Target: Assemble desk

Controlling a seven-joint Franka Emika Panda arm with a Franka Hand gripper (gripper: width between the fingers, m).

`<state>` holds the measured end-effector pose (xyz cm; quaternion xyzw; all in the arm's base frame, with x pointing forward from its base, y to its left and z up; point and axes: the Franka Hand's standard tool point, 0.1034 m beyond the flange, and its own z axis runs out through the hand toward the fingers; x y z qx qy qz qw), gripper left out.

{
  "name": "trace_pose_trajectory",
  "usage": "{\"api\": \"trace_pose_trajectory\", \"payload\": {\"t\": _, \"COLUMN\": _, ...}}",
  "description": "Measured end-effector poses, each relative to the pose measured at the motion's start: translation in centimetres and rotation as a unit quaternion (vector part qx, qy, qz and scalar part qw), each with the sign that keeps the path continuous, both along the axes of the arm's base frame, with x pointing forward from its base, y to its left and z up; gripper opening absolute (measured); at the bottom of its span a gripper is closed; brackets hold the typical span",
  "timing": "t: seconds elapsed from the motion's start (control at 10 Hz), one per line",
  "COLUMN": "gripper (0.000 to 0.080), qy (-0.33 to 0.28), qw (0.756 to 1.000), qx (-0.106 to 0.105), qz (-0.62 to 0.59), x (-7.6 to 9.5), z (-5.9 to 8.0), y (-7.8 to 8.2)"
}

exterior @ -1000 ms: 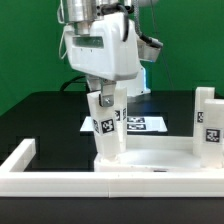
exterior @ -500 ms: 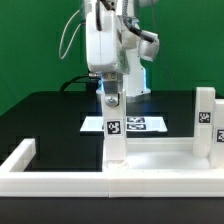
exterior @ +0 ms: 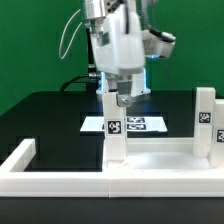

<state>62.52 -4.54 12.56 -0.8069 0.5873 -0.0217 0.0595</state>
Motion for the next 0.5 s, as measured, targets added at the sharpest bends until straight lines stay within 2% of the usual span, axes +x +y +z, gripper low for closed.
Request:
{"api": "trace_pose_trajectory", "payload": {"t": 0.1, "gripper": 0.0637, "qy": 0.001, "qw": 0.999, "qx": -0.005, "qz": 0.048, "x": -0.27, "z": -0.39, "y": 0.21}}
{"api": "trace_pose_trajectory", "payload": {"t": 0.5, "gripper": 0.0648, "qy": -0.008, "qw": 0.986, "qx": -0.018, "qz": 0.168, "x": -0.25, "z": -0.38, "y": 0.04}}
